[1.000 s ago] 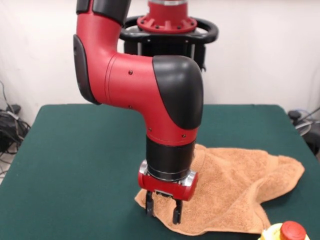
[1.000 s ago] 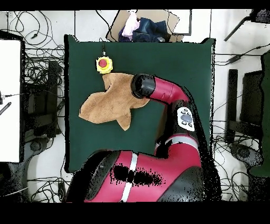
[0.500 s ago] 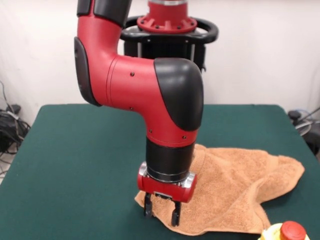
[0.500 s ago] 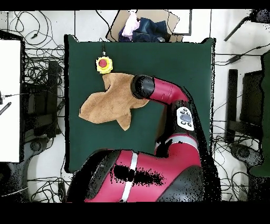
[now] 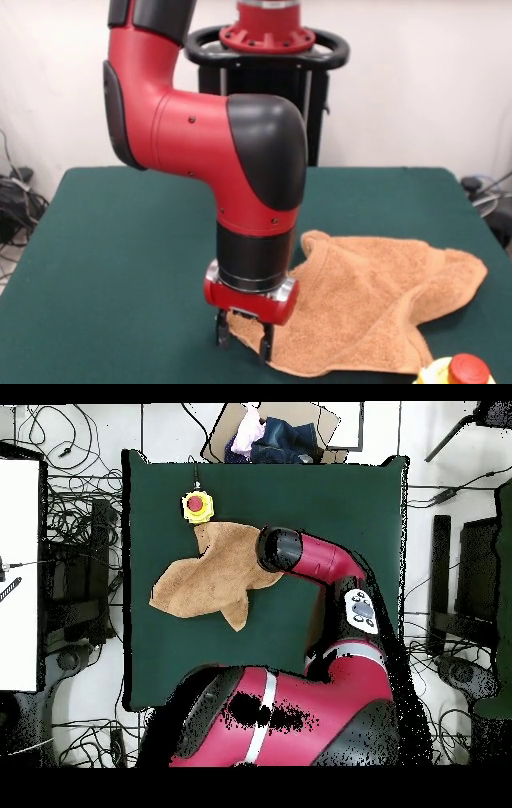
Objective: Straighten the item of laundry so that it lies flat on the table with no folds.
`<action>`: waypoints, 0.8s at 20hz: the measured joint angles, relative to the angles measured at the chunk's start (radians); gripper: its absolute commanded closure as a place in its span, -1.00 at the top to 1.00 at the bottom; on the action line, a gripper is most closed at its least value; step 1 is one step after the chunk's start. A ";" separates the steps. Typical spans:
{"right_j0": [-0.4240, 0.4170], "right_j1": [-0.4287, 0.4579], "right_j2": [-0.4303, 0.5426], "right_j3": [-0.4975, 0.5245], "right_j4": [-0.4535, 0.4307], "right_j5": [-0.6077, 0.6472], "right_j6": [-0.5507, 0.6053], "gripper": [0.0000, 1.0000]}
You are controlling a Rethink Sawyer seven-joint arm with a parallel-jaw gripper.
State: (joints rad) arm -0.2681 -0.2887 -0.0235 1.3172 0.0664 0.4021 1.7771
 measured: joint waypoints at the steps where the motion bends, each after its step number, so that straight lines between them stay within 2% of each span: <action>1: -0.006 -0.001 0.003 0.003 -0.001 0.000 0.000 1.00; 8: -0.040 -0.010 0.027 0.029 -0.034 0.000 0.000 1.00; 16: -0.043 -0.010 0.027 0.030 -0.064 0.000 0.000 1.00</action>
State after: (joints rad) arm -0.3113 -0.2991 0.0035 1.3476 0.0023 0.4019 1.7771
